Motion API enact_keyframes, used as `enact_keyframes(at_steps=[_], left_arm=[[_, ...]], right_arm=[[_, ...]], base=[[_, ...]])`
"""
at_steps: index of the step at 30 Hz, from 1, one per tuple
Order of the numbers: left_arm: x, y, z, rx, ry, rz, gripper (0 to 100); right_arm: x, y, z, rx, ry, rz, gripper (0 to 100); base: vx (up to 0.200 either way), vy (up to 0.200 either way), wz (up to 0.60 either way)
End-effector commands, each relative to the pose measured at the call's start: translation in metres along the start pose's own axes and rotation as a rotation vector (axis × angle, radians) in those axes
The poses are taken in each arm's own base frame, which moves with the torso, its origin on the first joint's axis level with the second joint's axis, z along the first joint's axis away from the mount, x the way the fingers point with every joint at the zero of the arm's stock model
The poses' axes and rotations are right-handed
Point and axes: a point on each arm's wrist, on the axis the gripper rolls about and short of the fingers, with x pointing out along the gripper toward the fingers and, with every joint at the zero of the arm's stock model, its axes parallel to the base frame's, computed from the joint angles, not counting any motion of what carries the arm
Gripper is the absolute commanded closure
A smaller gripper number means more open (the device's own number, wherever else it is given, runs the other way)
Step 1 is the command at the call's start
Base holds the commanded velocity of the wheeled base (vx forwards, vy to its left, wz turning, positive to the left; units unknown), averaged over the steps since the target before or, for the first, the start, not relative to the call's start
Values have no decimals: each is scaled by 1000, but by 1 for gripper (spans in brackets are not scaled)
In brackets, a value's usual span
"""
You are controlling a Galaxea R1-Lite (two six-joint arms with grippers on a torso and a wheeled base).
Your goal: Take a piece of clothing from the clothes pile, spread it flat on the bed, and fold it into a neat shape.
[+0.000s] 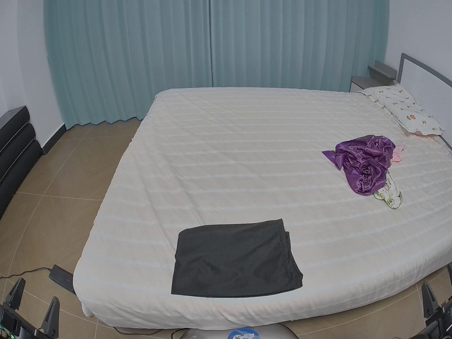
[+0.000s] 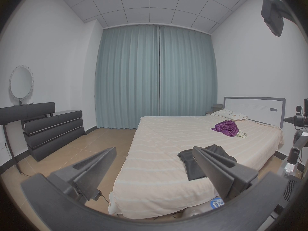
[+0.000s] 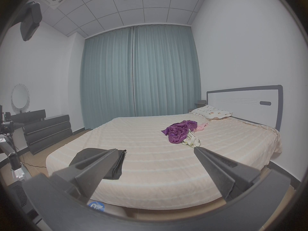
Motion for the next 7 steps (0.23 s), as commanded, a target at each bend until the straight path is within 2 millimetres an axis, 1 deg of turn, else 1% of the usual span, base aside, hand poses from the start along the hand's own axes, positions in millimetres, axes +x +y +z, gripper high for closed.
enact_keyframes(at_steps=[1,7], left_arm=[[0,0,-5,0,6,0,0],[0,0,-5,0,6,0,0]], right_arm=[[0,0,-5,-1,2,0,0],[0,0,-5,-2,2,0,0]], base=[[0,0,0],[0,0,0]])
